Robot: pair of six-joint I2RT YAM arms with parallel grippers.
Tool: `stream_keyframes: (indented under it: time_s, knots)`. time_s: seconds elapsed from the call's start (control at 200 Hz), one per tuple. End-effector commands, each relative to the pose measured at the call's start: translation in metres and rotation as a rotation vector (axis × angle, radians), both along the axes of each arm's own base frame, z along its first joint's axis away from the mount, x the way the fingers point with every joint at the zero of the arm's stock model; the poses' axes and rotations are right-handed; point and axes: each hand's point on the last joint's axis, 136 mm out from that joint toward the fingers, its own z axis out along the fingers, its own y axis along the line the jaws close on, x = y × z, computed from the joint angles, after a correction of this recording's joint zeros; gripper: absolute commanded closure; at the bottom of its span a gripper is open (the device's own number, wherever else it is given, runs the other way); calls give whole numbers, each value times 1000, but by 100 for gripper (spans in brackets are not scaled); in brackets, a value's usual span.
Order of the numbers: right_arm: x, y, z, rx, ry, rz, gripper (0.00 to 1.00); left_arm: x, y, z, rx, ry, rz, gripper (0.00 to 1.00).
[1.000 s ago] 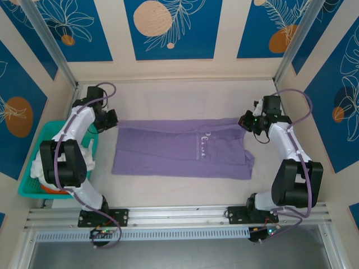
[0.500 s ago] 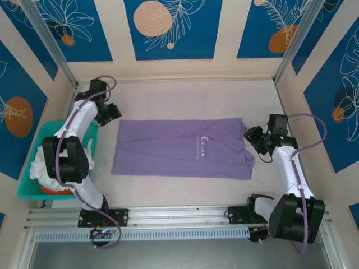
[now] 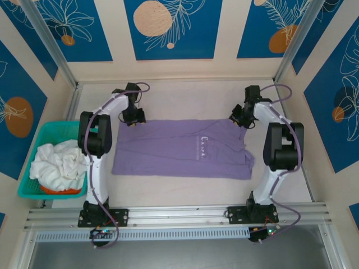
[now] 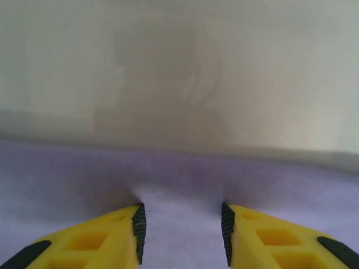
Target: Fold and stack the t-shirts
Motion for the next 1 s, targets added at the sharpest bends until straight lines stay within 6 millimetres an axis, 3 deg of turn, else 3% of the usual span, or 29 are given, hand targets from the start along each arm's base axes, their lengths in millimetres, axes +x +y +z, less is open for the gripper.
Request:
stream_keyframes:
  time_s: [0.0,0.135,0.285,0.415,0.56,0.745,0.83,0.93,0.995]
  knots:
    - [13,-8,-17,-7,65,-13,80,13,27,5,84,-13,47,59]
    - [20,-24,-47,23,166,-96,81,19,54,-10,144,11,119,59]
    - [18,-43,-58,41,225,-177,81,15,78,-27,180,79,202,59]
    - [21,-54,-44,24,199,-205,77,20,81,-25,182,72,211,59]
    - [25,-55,-18,31,144,-222,71,34,78,-4,161,23,210,56]
    - [19,-35,23,-21,10,-138,62,50,57,53,73,-105,202,32]
    - [6,-20,28,-53,-4,-60,61,52,39,80,52,-152,180,28]
    - [-7,5,22,-21,12,45,60,50,-8,104,-29,-207,91,30]
    - [-10,22,16,26,29,109,61,46,-52,111,-112,-229,-8,32]
